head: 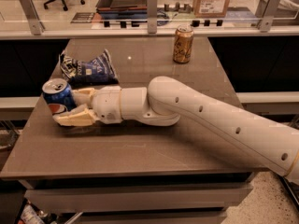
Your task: Place pepsi can upright
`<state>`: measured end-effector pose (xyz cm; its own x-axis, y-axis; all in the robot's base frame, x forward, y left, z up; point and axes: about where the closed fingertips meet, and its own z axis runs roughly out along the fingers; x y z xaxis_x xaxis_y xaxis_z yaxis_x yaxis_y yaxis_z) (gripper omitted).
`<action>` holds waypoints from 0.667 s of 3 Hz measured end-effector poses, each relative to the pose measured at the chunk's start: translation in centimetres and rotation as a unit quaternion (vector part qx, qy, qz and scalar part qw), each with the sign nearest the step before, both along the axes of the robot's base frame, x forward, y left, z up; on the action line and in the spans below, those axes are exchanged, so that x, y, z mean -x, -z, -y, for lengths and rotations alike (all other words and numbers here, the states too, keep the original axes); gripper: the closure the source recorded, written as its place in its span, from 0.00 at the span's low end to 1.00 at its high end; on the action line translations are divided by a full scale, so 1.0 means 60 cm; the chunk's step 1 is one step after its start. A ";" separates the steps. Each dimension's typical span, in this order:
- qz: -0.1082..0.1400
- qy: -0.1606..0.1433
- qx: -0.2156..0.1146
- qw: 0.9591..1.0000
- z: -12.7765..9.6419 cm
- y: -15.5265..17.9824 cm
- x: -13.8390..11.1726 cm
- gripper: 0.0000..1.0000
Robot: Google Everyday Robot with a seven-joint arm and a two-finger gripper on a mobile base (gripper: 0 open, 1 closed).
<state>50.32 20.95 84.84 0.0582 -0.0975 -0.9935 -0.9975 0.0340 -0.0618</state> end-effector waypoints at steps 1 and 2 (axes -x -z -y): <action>0.000 -0.002 0.000 1.000 -0.003 -0.001 0.002 0.61; 0.001 -0.004 0.000 1.000 -0.006 -0.002 0.004 0.38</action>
Offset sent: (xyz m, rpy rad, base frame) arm -0.0011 0.0015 0.0004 0.0001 -0.0005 0.0034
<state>50.06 21.31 84.93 0.0602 -0.0967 -0.9935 -0.9977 0.0262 -0.0630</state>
